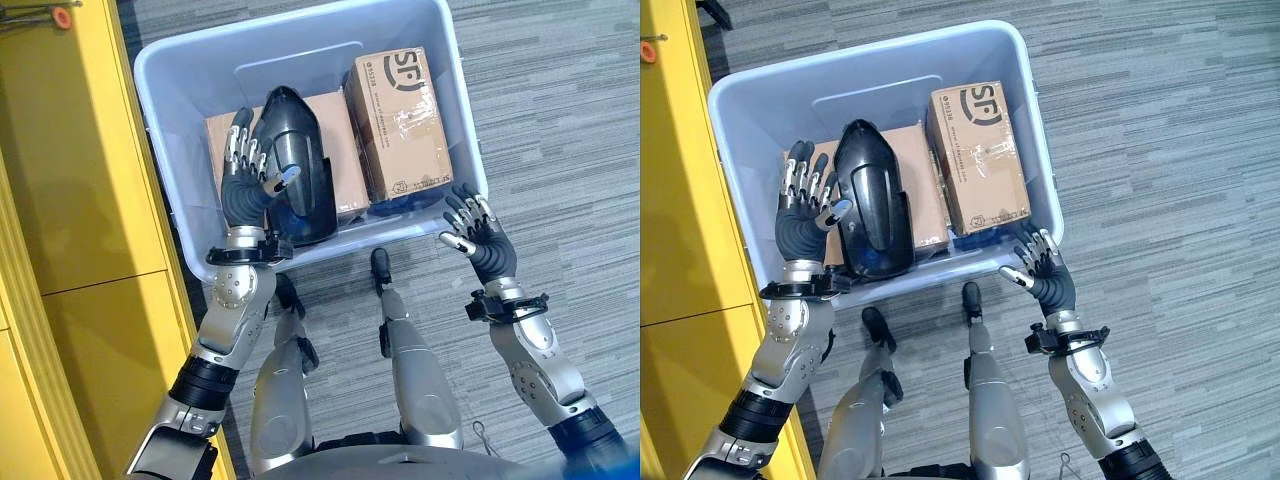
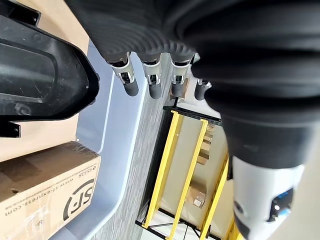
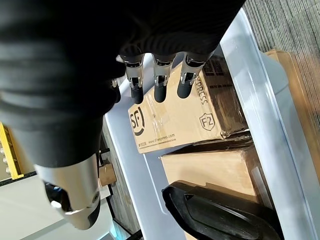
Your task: Move parts from the plastic box to the shelf.
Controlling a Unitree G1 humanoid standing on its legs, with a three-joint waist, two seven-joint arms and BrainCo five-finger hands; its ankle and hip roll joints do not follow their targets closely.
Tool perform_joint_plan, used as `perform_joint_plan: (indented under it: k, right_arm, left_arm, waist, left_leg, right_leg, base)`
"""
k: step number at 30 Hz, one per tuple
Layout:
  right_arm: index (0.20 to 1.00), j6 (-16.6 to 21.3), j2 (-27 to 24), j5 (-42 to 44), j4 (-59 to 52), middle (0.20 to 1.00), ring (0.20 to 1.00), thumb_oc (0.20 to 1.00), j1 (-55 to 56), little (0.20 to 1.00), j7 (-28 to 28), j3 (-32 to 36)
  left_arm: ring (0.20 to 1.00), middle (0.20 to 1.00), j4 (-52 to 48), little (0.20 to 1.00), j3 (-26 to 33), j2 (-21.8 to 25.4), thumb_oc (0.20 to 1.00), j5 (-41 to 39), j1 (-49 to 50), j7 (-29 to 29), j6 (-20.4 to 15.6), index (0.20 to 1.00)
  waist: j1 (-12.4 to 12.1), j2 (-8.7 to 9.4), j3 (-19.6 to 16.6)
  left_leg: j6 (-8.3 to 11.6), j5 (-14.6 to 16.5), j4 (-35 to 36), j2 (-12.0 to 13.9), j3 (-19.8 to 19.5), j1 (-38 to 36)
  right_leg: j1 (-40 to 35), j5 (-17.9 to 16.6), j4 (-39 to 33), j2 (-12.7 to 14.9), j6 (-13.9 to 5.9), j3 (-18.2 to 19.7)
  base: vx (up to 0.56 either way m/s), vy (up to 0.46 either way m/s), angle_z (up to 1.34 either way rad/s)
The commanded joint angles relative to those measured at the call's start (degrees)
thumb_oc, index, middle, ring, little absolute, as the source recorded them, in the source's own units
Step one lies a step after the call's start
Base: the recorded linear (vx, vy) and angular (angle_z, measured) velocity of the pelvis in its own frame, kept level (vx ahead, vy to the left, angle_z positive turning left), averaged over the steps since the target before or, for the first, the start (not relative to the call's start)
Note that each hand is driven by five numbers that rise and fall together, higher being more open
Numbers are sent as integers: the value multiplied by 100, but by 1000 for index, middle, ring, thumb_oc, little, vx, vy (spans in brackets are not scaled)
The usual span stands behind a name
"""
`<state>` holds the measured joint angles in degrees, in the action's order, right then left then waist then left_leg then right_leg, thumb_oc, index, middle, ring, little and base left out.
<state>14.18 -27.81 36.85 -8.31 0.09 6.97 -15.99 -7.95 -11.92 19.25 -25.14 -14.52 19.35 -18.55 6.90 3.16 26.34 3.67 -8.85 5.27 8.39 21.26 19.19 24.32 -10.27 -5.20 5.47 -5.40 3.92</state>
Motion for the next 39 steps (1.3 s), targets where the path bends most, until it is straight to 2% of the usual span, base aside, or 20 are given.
perform_joint_plan:
  k: [1, 5, 8, 11, 16, 23, 29, 39]
  right_arm:
    - [1000, 355, -21, -145, -429, 1000, 1000, 1000, 69, 1000, -42, 227]
    - [1000, 349, -19, -174, -413, 1000, 1000, 1000, 32, 1000, -7, 196]
    - [1000, 374, -15, -168, -386, 1000, 1000, 1000, 10, 1000, -7, 190]
    - [1000, 386, -17, -165, -368, 1000, 1000, 1000, -15, 1000, 14, 182]
    - [1000, 463, -22, -115, -349, 1000, 1000, 1000, -67, 1000, 62, 163]
    - [1000, 498, -32, -46, -318, 1000, 1000, 1000, -141, 1000, 111, 112]
    - [1000, 517, -76, -21, -319, 1000, 1000, 1000, -191, 1000, 145, 50]
    - [1000, 528, -98, 11, -366, 1000, 1000, 1000, -230, 1000, 195, 21]
  left_arm:
    - [1000, 1000, -99, 1000, 229, 346, 1000, 594, 50, 208, -409, 1000]
    - [1000, 1000, 71, 1000, 259, 356, 1000, 762, 25, 376, -392, 1000]
    - [1000, 1000, 216, 1000, 367, 442, 1000, 1418, -5, 706, -257, 1000]
    - [1000, 1000, 364, 1000, 454, 393, 1000, 1417, 2, 824, -291, 1000]
    - [1000, 1000, 732, 1000, 758, 436, 1000, 2156, -52, 1453, -94, 1000]
    - [1000, 1000, 1122, 1000, 919, 429, 1000, 2292, -222, 1876, -43, 1000]
    - [1000, 1000, 1350, 1000, 894, 393, 1000, 2319, -392, 2027, 26, 1000]
    - [1000, 1000, 1512, 1000, 707, 283, 1000, 2074, -290, 1828, 81, 1000]
  waist:
    - [58, 275, -223]
    - [62, 274, -205]
    - [62, 277, -183]
    - [58, 287, -147]
    - [52, 321, -55]
    - [70, 371, 49]
    - [112, 412, 122]
    - [117, 438, 254]
  left_leg:
    - [459, -69, -127, 378, -464, -160]
    - [458, -70, -131, 379, -449, -154]
    - [464, -69, -125, 375, -451, -149]
    - [460, -73, -120, 375, -454, -131]
    - [472, -92, -142, 379, -444, -60]
    - [484, -126, -129, 389, -457, 13]
    - [491, -144, -134, 398, -461, 111]
    - [484, -173, -171, 412, -483, 260]
  right_leg:
    - [-58, -150, 330, 678, -665, -242]
    - [-34, -158, 344, 684, -666, -236]
    - [-22, -159, 339, 688, -670, -239]
    - [-3, -161, 347, 687, -664, -239]
    - [72, -165, 372, 668, -655, -253]
    - [145, -181, 385, 656, -648, -259]
    - [254, -201, 400, 630, -632, -250]
    - [404, -210, 449, 593, -612, -242]
  base:
    - [0, 0, 0]
    - [0, 0, 0]
    - [0, 0, 0]
    - [0, 0, 0]
    - [0, 0, 0]
    - [0, 0, 0]
    - [0, 0, 0]
    - [0, 0, 0]
